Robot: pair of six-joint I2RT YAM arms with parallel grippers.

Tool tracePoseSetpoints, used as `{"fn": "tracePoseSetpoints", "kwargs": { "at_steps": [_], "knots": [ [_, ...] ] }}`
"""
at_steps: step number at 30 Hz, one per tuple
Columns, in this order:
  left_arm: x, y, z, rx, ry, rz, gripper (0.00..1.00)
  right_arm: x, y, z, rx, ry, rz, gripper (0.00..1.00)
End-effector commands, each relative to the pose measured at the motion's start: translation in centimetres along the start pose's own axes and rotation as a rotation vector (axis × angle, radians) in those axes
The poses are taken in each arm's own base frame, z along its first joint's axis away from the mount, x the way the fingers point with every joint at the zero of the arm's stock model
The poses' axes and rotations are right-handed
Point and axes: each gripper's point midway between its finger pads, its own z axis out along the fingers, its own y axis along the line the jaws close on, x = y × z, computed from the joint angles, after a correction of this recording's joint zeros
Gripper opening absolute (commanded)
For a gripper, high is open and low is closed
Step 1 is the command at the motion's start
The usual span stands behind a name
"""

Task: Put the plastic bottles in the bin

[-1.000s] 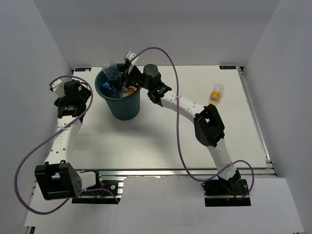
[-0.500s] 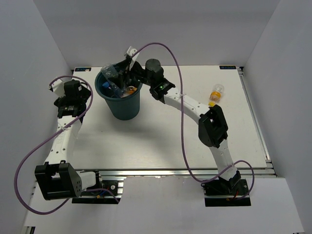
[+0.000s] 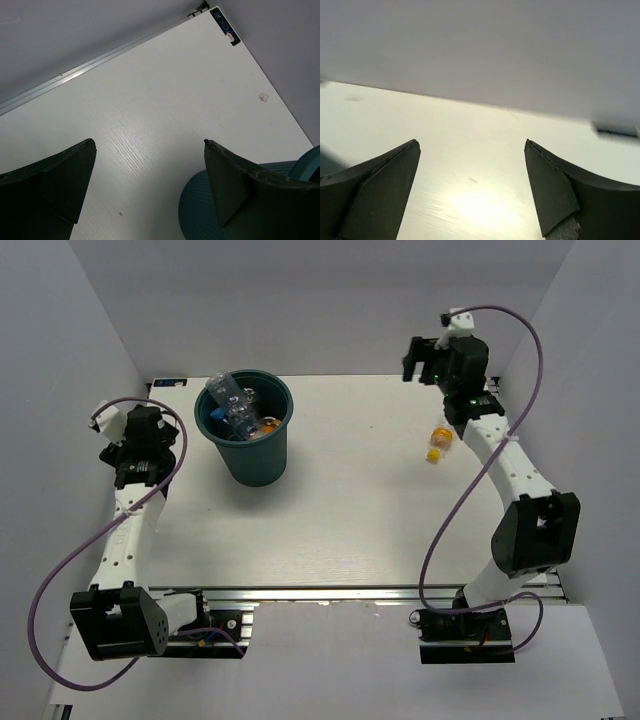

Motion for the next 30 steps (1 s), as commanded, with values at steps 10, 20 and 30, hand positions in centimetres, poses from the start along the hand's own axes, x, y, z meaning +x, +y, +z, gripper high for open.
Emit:
{"fn": "tracePoseSetpoints", "kwargs": {
  "at_steps": [10,20,30],
  "knots": [
    [-1.1,-0.8,-0.3,0.030,-0.021,0.000,0.98,20.6,-18.6,0.3,0.500,0.518,0.220,0.89],
    [-1.2,-0.7,-0.3,0.028,-0.027,0.001,0.98,28.2,-20.9,0.2,0.660,0.664,0.269,0.84],
    [-1.2,-0.7,-0.5,0.034,-0.025,-0.008,0.98,12.1,-10.5,3.9,0.123,0.264,0.149,0.36]
  ]
}}
